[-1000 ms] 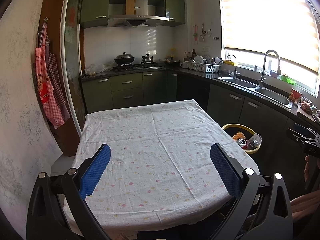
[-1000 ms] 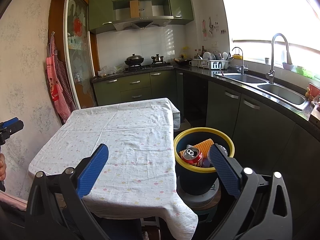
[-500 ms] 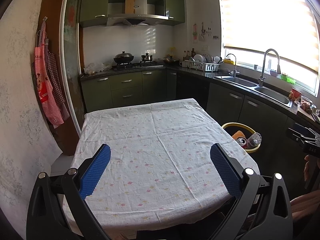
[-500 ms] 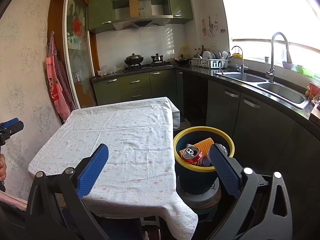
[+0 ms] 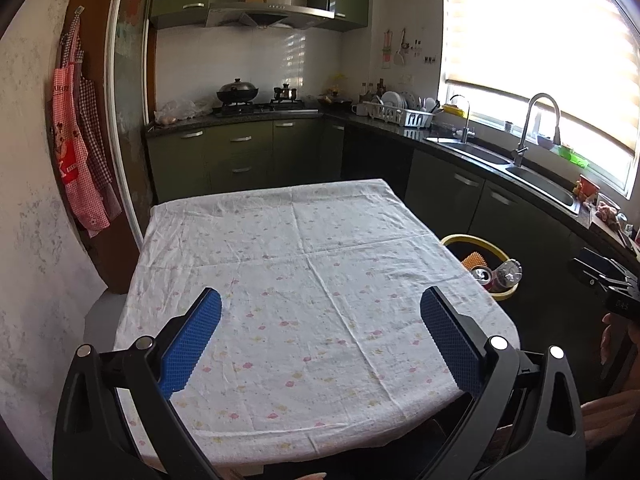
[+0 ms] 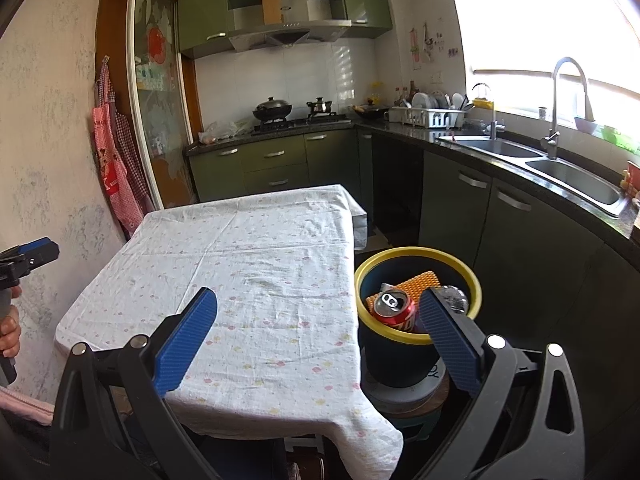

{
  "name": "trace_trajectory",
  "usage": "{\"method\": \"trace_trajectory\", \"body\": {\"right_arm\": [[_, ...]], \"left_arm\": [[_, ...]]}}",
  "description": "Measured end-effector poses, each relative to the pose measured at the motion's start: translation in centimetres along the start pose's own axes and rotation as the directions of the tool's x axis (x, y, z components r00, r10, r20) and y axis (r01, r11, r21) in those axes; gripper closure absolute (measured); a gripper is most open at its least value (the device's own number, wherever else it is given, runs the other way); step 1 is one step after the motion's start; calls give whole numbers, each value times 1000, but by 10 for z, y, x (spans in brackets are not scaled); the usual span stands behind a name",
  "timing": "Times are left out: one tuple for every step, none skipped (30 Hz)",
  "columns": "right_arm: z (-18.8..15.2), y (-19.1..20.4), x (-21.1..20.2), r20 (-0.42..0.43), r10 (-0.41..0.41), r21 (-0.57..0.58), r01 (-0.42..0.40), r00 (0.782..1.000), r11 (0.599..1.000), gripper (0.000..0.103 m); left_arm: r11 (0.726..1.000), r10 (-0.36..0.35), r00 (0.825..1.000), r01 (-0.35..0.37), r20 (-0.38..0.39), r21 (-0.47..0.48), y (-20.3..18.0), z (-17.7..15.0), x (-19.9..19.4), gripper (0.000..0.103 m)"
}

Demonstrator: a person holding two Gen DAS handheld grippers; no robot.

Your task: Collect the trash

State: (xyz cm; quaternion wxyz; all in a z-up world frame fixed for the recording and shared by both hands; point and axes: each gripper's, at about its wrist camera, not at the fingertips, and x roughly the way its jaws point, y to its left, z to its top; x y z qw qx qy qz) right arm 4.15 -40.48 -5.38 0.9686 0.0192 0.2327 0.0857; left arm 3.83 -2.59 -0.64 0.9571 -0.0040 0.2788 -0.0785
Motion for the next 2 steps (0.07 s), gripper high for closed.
{"method": "trace_trajectory", "body": {"right_arm": [[3,1,9,-14,5,-7,-5,1000,1000,7],[7,5,23,-34,13,-17,-14,999,1000,7]], "left_arm": [[1000,9,1000,-9,-17,-3,6,3,11,5],[1000,26,999,-26,-34,-6,13,6,24,5]]}}
